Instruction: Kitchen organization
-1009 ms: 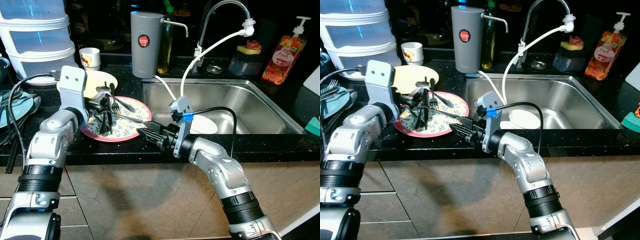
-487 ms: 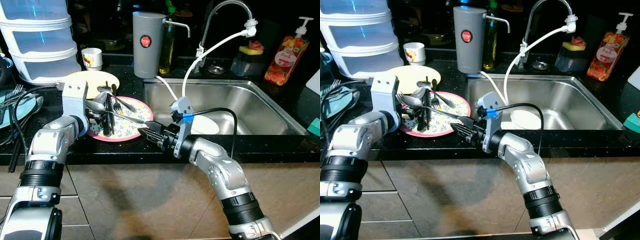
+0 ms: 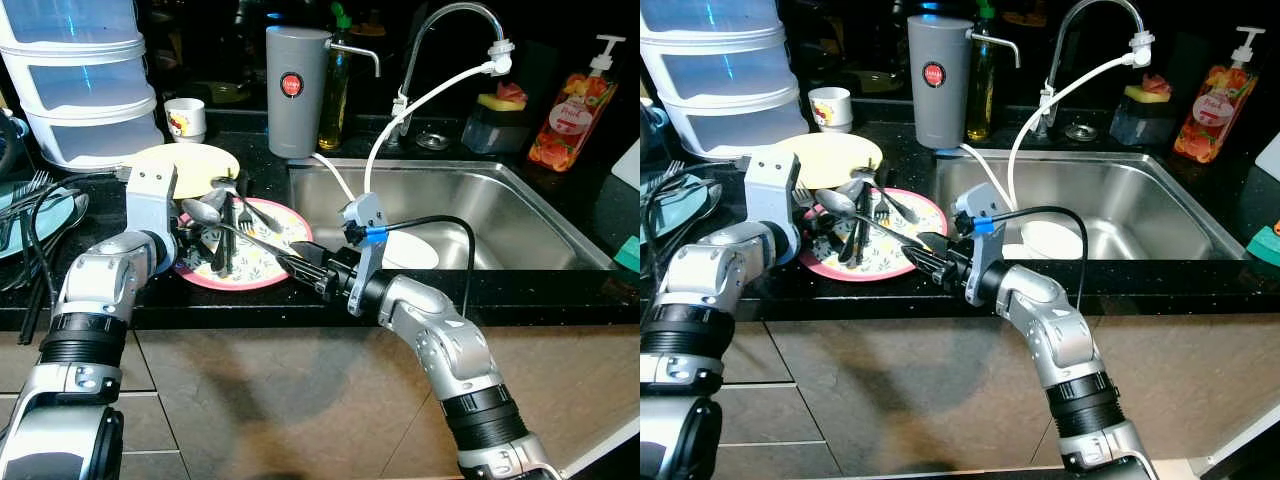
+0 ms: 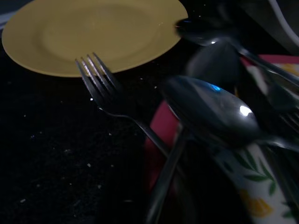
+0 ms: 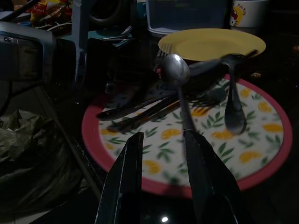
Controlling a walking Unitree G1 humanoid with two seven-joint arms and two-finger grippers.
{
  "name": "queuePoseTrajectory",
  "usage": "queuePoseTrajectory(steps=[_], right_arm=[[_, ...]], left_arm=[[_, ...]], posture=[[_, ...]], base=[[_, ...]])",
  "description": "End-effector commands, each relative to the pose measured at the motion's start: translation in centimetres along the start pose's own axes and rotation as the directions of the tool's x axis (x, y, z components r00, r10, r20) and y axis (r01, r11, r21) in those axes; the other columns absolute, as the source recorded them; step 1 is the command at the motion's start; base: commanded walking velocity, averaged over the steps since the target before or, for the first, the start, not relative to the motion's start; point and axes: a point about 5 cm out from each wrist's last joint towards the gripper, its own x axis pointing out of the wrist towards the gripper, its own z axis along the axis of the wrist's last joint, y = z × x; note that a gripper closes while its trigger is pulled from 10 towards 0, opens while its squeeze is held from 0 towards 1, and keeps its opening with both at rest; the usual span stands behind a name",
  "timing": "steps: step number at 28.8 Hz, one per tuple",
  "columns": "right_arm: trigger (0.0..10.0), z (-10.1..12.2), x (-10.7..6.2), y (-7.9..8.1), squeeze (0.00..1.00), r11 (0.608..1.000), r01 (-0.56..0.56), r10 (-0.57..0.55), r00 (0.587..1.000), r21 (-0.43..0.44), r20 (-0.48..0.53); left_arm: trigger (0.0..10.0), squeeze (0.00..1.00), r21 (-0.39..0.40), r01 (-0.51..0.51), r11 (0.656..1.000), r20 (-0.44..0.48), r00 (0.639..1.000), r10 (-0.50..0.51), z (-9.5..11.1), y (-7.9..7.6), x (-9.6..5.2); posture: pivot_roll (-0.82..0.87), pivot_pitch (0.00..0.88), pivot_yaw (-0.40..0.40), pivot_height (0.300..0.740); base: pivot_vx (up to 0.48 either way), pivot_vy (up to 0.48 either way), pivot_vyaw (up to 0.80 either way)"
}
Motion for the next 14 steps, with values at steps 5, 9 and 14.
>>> queuePoseTrajectory(steps=[5,9,14], right_arm=[[10.0,-0.1,-0.3,-0.1,0.0,1.0,0.009,-0.009,1.0,0.008,0.008],[10.0,-0.1,-0.2,-0.1,0.0,1.0,0.01,-0.01,1.0,0.012,0.011],[10.0,-0.1,-0.2,-0.1,0.0,1.0,0.008,-0.008,1.0,0.014,0.011]], left_arm=[[0.0,0.0,0.077,-0.041,0.996,-0.001,0.999,0.042,0.4,0.7,-0.2],[0.0,0.0,0.068,-0.111,0.991,0.041,0.993,0.109,1.0,1.7,-0.4],[0.0,0.0,0.064,-0.166,0.984,0.087,0.983,0.16,1.6,2.4,-0.6]], posture=[[0.05,0.028,-0.007,0.74],[0.05,0.028,-0.007,0.74],[0.05,0.026,-0.012,0.74]], base=[[0.0,0.0,0.0],[0.0,0.0,0.0],[0.0,0.0,0.0]])
